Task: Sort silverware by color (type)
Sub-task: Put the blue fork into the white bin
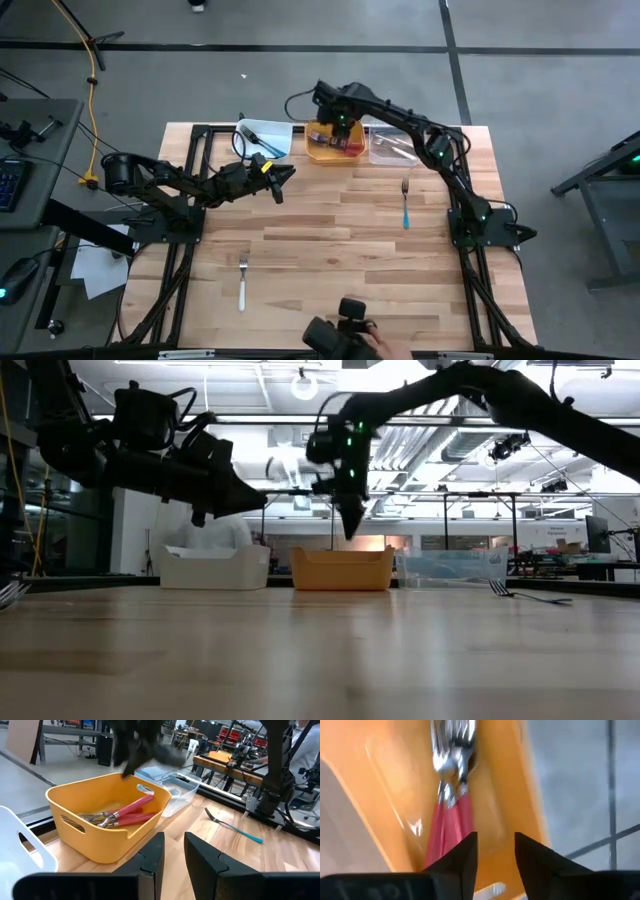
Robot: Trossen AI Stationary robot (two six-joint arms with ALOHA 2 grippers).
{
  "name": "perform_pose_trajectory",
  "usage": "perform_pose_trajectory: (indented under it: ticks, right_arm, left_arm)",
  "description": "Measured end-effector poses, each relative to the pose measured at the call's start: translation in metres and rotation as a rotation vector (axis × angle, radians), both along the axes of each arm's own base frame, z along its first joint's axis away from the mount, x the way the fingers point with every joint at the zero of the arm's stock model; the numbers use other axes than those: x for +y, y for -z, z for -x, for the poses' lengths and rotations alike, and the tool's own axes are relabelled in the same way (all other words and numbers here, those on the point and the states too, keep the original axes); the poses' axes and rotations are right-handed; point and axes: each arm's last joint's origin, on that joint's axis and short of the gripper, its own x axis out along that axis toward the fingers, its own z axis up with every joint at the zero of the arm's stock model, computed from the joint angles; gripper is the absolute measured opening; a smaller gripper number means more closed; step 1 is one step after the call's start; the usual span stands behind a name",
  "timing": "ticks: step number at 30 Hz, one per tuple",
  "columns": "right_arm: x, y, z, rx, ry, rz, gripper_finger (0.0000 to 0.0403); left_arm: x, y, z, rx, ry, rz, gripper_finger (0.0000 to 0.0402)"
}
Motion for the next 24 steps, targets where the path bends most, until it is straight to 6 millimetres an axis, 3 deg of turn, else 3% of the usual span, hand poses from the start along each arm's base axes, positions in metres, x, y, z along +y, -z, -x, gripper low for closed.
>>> perform_pose_trajectory:
  ticks: [4, 7, 10, 17, 24]
  right_arm:
    - [0.007, -0.031, 0.008, -0.131, 0.006, 0.013, 0.0073]
    - [0.013, -0.038, 0.015, -0.225, 0.013, -0.012, 0.0019]
    - [0.021, -0.038, 0.023, -0.314, 0.037, 0.005, 0.0011]
    - [0.064, -0.009, 0.050, -0.586, 0.141, 0.047, 0.0004]
    - [0.144, 0.018, 0.097, -0.699, 0.325, -0.008, 0.0002]
  left_arm:
    - [0.000, 0.000, 0.000, 0.009, 0.001, -0.005, 0.0064]
    - [0.000, 0.001, 0.000, 0.010, 0.001, -0.005, 0.0064]
    - [0.000, 0.001, 0.000, 0.010, 0.001, -0.006, 0.0064]
    - [0.000, 0.001, 0.000, 0.012, 0.002, -0.006, 0.0064]
    - [0.000, 0.001, 0.000, 0.012, 0.002, -0.006, 0.0064]
